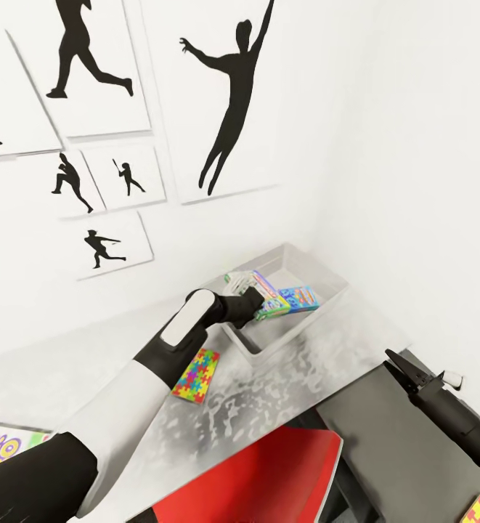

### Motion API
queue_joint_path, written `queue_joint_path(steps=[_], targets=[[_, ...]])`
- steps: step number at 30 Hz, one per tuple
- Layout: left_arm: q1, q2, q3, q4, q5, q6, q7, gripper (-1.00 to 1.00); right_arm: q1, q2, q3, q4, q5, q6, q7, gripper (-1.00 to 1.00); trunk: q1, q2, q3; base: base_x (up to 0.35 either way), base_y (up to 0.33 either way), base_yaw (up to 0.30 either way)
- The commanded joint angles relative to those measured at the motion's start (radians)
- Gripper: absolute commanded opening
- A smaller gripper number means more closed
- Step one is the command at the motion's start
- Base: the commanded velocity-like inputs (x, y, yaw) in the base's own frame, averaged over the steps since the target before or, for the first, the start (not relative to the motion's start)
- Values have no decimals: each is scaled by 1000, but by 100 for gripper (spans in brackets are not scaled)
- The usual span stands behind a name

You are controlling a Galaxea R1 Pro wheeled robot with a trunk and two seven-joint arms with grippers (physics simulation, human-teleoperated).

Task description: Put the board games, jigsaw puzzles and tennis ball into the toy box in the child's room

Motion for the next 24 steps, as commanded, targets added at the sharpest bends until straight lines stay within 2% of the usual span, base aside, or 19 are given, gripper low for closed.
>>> queue_joint_path(steps=[1, 10, 16, 24], targets=[[-1, 0, -7, -1, 4, 1, 6, -100, -1, 0, -1, 0, 0, 5, 3, 100, 1, -2, -2, 0, 0, 0], [-1, 0, -23, 2, 4, 5, 6, -100, -1, 0, -3, 0, -1, 5, 3, 100, 1, -2, -2, 0, 0, 0], [-10, 0, -24, -11, 3, 27, 6, -100, -1, 0, -26, 0, -1, 6, 3, 100, 1, -2, -2, 0, 0, 0], [-16, 0, -24, -19, 3, 34, 7, -100, -1, 1, -31, 0, -1, 6, 3, 100, 1, -2, -2, 0, 0, 0]])
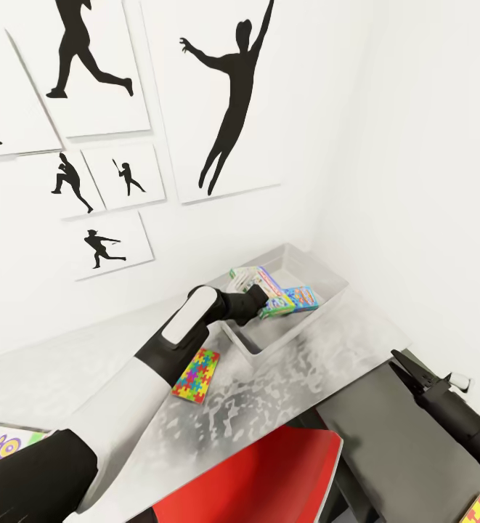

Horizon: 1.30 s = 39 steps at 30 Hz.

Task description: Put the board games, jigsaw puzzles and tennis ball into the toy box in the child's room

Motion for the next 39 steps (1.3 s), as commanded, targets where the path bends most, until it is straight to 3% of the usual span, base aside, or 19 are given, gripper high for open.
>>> queue_joint_path(steps=[1, 7, 15, 39], targets=[[-3, 0, 0, -1, 5, 1, 7, -100, -1, 0, -1, 0, 0, 5, 2, 100, 1, -2, -2, 0, 0, 0], [-15, 0, 0, 1, 4, -1, 9, -100, -1, -1, -2, 0, 0, 5, 3, 100, 1, -2, -4, 0, 0, 0], [-19, 0, 1, 1, 4, -3, 77, -100, -1, -1, -9, 0, -1, 5, 2, 100, 1, -2, -12, 0, 0, 0], [-20, 0, 1, 2, 4, -3, 83, -100, 0, 0, -8, 0, 0, 4, 3, 100, 1, -2, -37, 0, 0, 0]])
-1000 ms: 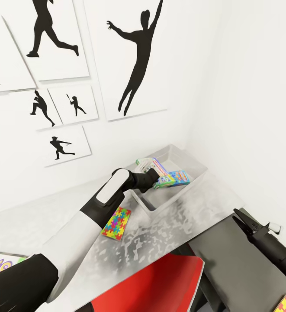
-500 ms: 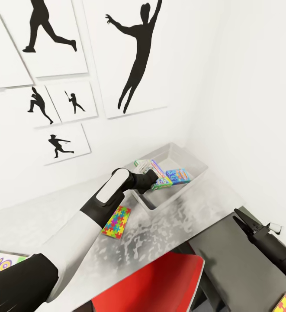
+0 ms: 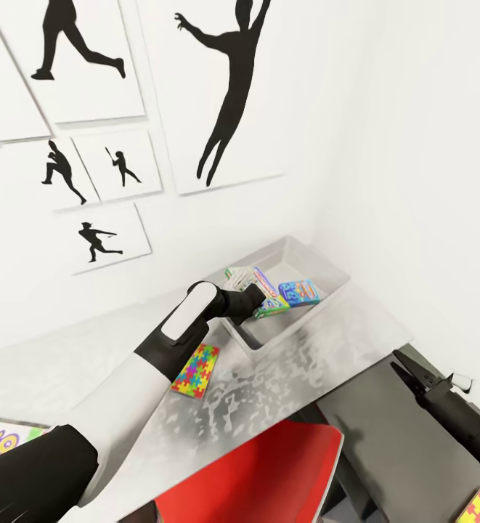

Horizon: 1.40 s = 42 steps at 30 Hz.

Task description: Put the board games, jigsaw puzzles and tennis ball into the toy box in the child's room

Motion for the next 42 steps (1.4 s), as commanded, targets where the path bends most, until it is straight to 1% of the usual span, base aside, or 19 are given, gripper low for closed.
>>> queue_joint_path(steps=[1, 8, 16, 25, 26, 36, 38, 42], targets=[[-5, 0, 0, -1, 5, 1, 6, -100, -1, 0, -1, 0, 0, 5, 3, 100, 1, -2, -2, 0, 0, 0], [-11, 0, 0, -1, 7, 1, -3, -100, 0, 0, -3, 0, -1, 4, 3, 100, 1, -2, -3, 0, 0, 0], [-12, 0, 1, -1, 8, 1, -6, -100, -1, -1, -8, 31, 0, 4, 4, 100, 1, -2, -3, 0, 0, 0], [-12, 0, 1, 0, 8, 1, -8, -100, 0, -1, -8, 35, 0, 3, 5, 100, 1, -2, -3, 0, 0, 0], [-12, 0, 1, 0, 8, 1, -8, 100, -1, -1, -8, 35, 0, 3, 5, 100, 1, -2, -3, 0, 0, 0], [-12, 0, 1, -1, 8, 5, -9, 100, -1, -1, -8, 35, 1, 3, 5, 100, 1, -2, -3, 0, 0, 0], [-12, 0, 0, -3, 8, 11, -9, 100, -1, -1, -8, 35, 1, 1, 5, 100, 1, -2, -3, 0, 0, 0], [-12, 0, 2, -18, 9, 47, -7, 100, -1, -1, -8, 35, 1, 0, 5, 100, 1, -2, -3, 0, 0, 0]])
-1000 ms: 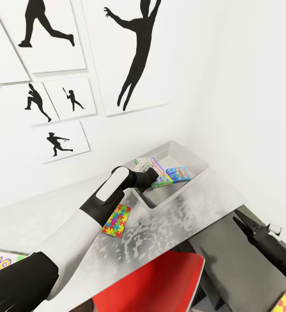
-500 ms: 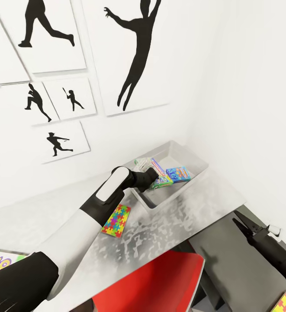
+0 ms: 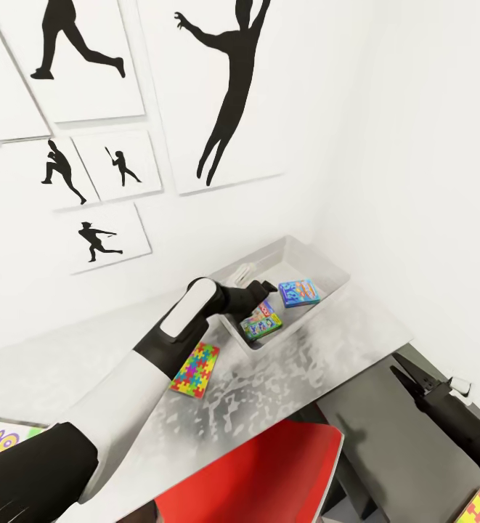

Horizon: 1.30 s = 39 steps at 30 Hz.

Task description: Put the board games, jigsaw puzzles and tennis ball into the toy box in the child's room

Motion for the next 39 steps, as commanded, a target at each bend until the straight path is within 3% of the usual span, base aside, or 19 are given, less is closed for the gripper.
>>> queue_joint_path(steps=[1, 7, 11, 12, 16, 22, 26, 27, 30, 31, 32, 33, 36, 37, 38, 39], targets=[[-1, 0, 1, -6, 6, 7, 7, 100, -1, 0, -1, 0, 0, 5, 2, 100, 1, -2, -2, 0, 0, 0], [-1, 0, 11, -81, 28, 54, 12, 100, -1, 0, -1, 0, 0, 4, 2, 100, 1, -2, -2, 0, 0, 0], [-1, 0, 39, -141, 85, 110, 16, 100, -1, 0, -1, 0, 0, 4, 2, 100, 1, -2, -2, 0, 0, 0], [-1, 0, 56, -167, 109, 144, 17, 100, -1, 0, -1, 0, 0, 4, 3, 100, 1, -2, -2, 0, 0, 0], [0, 0, 98, -230, 142, 221, 20, 100, -1, 0, -1, 0, 0, 4, 6, 100, 1, -2, -2, 0, 0, 0], [0, 7, 219, -348, 165, 386, 33, 100, -1, 0, -1, 0, 0, 3, 23, 100, 1, -2, 4, 0, 0, 0], [3, 86, 259, -391, 208, 471, 36, 100, -1, 0, -1, 0, 0, 3, 33, 100, 1, -2, 10, 0, 0, 0], [6, 122, 267, -400, 244, 494, 36, 100, -1, 0, -1, 0, 0, 3, 35, 100, 1, -2, 11, 0, 0, 0], [11, 181, 272, -408, 310, 515, 35, 100, -1, 0, -1, 0, 0, 3, 37, 100, 1, -2, 16, 0, 0, 0], [17, 223, 271, -414, 354, 524, 33, 100, 0, 0, -1, 0, 0, 3, 38, 100, 1, -2, 17, 0, 0, 0], [20, 244, 270, -418, 374, 528, 32, 100, 0, 1, -1, 0, 0, 3, 38, 100, 1, -2, 19, 0, 0, 0], [28, 286, 267, -427, 410, 534, 29, 100, 0, 1, -1, 0, 0, 3, 39, 100, 1, -2, 20, 0, 0, 0], [37, 349, 261, -443, 449, 541, 25, 100, 0, 1, -1, 0, 0, 2, 39, 100, 1, -2, 25, 0, 0, 0], [43, 396, 259, -451, 470, 544, 23, 100, 0, 1, -1, 0, 0, 2, 39, 100, 1, -2, 27, 0, 0, 0], [48, 419, 258, -453, 481, 545, 22, 100, 0, 1, -1, 0, 1, 2, 39, 100, 1, -2, 28, 0, 0, 0], [60, 467, 257, -457, 504, 546, 19, 100, 0, 1, -1, 0, 0, 2, 39, 100, 1, -2, 30, 0, 0, 0]])
